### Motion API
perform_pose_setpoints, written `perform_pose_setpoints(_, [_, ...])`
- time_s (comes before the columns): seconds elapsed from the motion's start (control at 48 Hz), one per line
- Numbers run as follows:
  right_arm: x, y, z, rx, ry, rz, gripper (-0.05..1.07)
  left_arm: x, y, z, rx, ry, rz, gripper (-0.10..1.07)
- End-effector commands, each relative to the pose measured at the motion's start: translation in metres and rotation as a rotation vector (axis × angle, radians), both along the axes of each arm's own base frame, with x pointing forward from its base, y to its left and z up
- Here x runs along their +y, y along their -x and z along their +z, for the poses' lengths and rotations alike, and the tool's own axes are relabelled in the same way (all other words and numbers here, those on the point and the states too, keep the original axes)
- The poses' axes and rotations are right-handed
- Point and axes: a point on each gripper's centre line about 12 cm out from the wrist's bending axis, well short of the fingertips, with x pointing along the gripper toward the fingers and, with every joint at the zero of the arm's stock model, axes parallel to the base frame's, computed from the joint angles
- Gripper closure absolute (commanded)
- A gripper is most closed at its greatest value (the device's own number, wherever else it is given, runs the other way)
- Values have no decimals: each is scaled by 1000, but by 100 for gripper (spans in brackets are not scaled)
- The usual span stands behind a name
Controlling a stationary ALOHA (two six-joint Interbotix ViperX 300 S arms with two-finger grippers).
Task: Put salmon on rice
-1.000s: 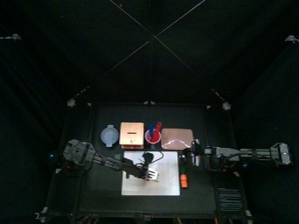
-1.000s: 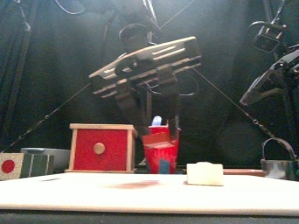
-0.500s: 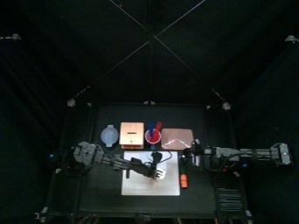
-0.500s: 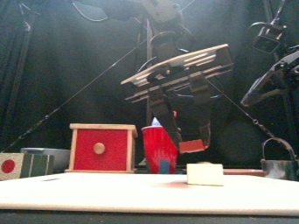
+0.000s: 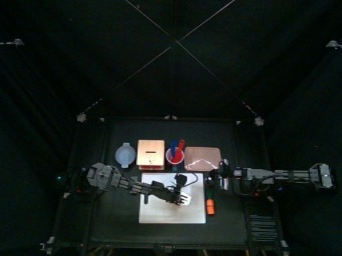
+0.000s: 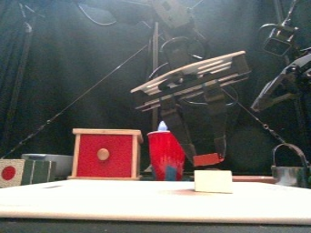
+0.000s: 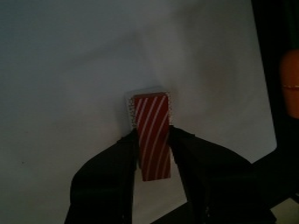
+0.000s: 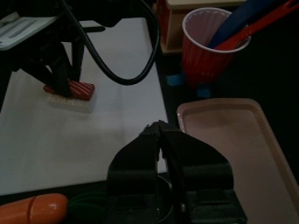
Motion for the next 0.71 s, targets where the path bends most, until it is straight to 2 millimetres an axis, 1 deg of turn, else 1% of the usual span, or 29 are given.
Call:
perform_pose_setpoints(0.0, [-1, -2, 3, -6, -1, -2, 100, -1, -8, 19, -53, 9, 0, 30])
perform_pose_setpoints(0.375, [0, -2, 1, -3, -2, -1, 100, -2, -4, 0, -4, 23, 8, 30])
perform_pose_setpoints(0.542, [0, -1, 1, -2, -3, -1, 100, -2, -4, -1, -3, 22, 6, 30])
perform_pose_setpoints(0.688, [0, -2, 2, -5, -2, -1, 100, -1, -4, 3, -9, 24, 8, 30])
